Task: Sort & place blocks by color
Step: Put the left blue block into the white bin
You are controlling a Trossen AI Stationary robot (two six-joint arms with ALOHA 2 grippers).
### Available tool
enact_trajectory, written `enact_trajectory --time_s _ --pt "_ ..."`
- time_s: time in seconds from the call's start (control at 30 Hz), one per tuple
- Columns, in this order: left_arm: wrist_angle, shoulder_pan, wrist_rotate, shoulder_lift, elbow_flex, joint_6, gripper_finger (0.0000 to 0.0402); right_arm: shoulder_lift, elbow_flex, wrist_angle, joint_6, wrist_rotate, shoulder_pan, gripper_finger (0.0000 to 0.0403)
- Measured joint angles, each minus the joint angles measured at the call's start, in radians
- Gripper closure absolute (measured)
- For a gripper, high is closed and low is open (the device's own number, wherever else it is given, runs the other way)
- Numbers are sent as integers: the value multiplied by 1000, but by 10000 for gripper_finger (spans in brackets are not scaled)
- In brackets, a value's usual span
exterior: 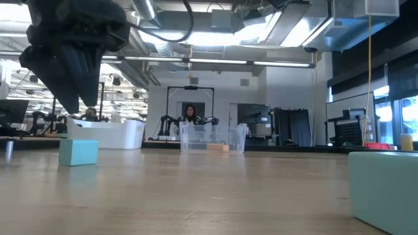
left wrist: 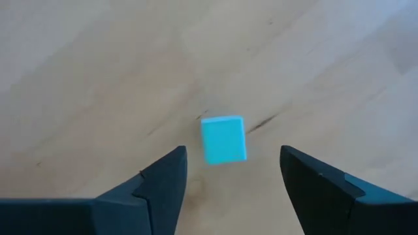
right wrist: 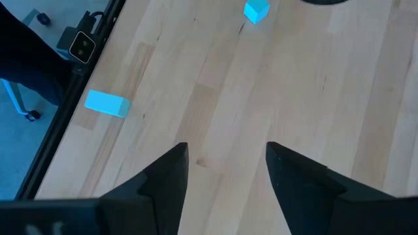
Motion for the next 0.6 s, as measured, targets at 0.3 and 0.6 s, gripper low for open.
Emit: enact_trajectory --time_s 0.3,0.6 --pt "47 26 25 86 0 -28 166 0 0 7 0 0 0 196" --pt "50 25 31 89 0 -24 166 0 0 14 0 0 0 196"
